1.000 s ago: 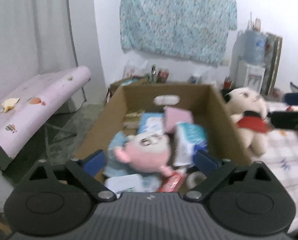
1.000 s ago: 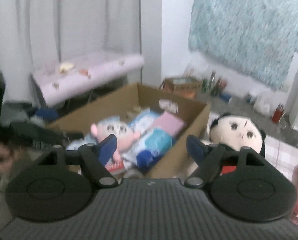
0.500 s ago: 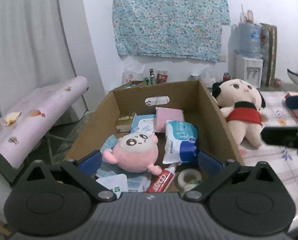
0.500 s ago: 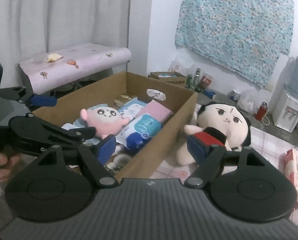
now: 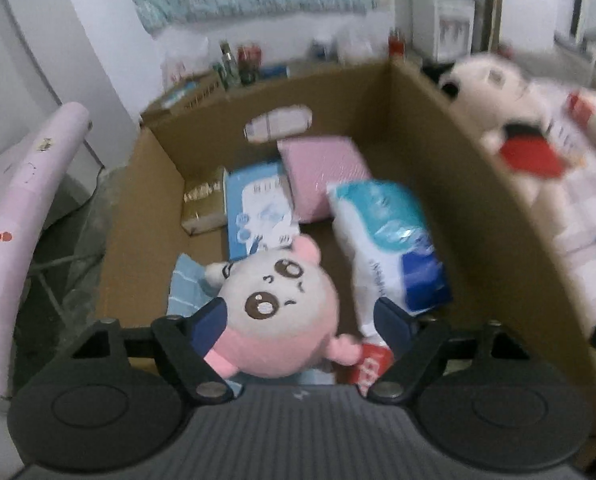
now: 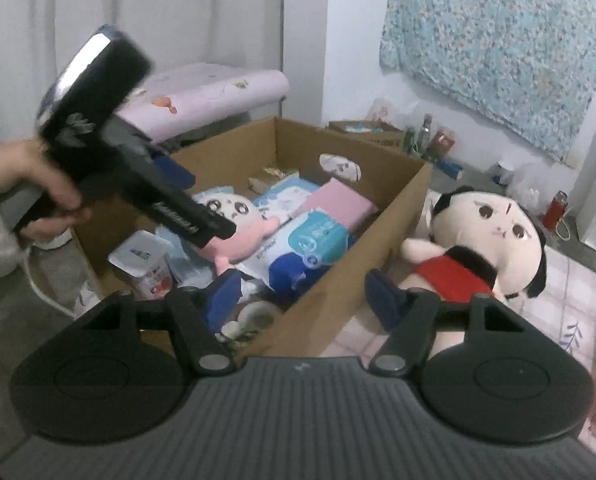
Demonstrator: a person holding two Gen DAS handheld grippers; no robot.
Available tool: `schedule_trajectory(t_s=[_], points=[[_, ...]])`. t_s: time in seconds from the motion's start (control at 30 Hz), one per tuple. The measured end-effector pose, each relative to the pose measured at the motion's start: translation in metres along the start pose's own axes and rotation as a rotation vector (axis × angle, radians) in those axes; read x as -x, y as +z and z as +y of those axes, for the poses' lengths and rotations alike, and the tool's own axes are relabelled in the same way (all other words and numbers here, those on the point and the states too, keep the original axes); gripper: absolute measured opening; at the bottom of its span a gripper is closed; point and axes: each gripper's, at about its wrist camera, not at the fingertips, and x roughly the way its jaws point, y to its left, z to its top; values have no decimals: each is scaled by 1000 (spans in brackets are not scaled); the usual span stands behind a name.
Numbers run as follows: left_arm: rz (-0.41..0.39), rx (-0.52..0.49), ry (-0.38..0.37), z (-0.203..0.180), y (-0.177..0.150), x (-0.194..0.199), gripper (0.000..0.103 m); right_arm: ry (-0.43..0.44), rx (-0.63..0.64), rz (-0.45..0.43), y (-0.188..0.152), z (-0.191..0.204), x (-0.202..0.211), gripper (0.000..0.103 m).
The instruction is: Organize soft objects
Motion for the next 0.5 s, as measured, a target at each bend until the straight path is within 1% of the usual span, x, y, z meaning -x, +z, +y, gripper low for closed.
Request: schedule_trajectory(t_s=[0.07, 0.1, 0.13, 0.17, 0.2, 0.27, 0.3, 0.4, 0.5], points=[[47, -18, 1, 0, 2, -20, 84, -16, -8, 5, -4, 0, -11, 68], [54, -25, 49, 0, 3, -28, 81, -19, -21, 13, -6, -2, -17, 68], [63, -54, 98, -1, 3, -34, 71, -20, -37, 25, -8, -4, -24, 68], [65, -94, 123, -1, 2, -40, 71, -21, -56, 40, -11, -7, -32, 68], [55, -97, 107, 2, 2, -40, 71, -19, -70, 49, -14, -9, -36, 68], [58, -83, 88, 10, 4, -39, 70, -11, -87, 63, -21, -11, -41, 64], [59, -90, 81, 11, 4, -39, 70, 2, -95, 53, -24, -12, -42, 64], [63, -137, 110, 3, 1, -36, 70, 34, -91, 41, -28, -14, -43, 63], [104, -211, 158, -10, -5, -36, 73, 56, -75, 36, -28, -16, -43, 63]])
